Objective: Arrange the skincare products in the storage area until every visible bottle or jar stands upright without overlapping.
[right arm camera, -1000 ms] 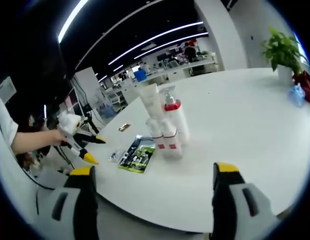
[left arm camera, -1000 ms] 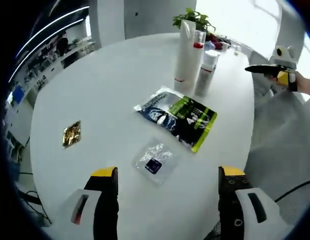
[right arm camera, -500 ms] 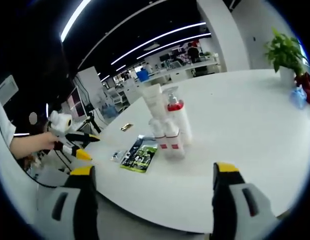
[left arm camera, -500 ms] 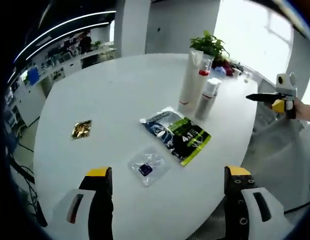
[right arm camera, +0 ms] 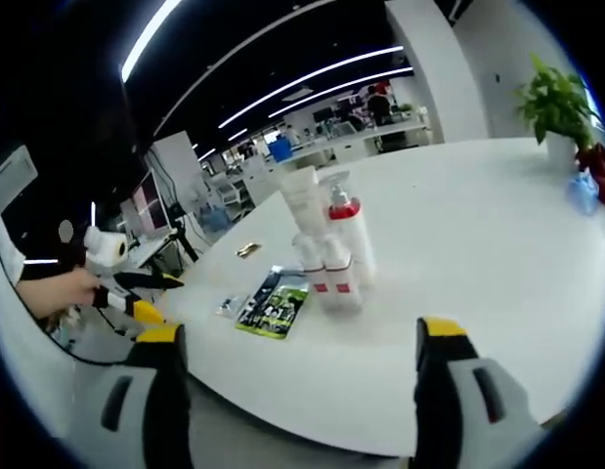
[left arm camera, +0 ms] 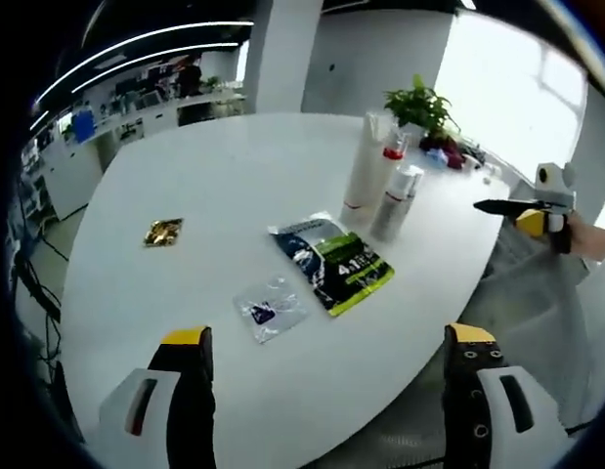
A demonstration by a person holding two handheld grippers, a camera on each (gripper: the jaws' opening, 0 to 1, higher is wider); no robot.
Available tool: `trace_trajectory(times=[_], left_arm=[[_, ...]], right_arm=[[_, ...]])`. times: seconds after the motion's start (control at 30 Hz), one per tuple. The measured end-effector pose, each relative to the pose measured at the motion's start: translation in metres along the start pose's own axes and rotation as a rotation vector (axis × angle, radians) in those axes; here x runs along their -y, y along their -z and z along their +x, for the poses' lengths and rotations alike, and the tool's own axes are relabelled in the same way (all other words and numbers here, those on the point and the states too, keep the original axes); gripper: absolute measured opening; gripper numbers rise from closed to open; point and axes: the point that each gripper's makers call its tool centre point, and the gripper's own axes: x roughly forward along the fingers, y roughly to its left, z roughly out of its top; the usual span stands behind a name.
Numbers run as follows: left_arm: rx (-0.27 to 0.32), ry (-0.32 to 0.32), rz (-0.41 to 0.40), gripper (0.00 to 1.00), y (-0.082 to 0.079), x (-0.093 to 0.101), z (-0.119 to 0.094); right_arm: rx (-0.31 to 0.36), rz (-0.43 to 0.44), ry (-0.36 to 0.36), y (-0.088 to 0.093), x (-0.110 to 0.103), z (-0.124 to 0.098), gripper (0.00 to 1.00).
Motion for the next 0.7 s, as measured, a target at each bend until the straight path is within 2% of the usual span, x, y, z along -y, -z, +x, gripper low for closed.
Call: trace_trajectory(times=[0.27, 0.5, 0.7], left_arm=[[0.047, -0.083, -0.041, 0.97, 0.004, -0.002, -0.012], [0.055, -0.135, -0.038, 0.97, 0.012, -0.004, -0.020], [0.060, -0.164, -0.034, 0.97, 0.011, -0.009, -0.023]], right_arm=[[-0.004, -0.006, -0.004, 0.001, -0.001, 0.000, 0.98], [-0.002, -0.006, -0.003, 0.000, -0.001, -0.001, 0.98], [-0.003, -0.012, -0.006, 0.001, -0.003, -0.001, 0.98]])
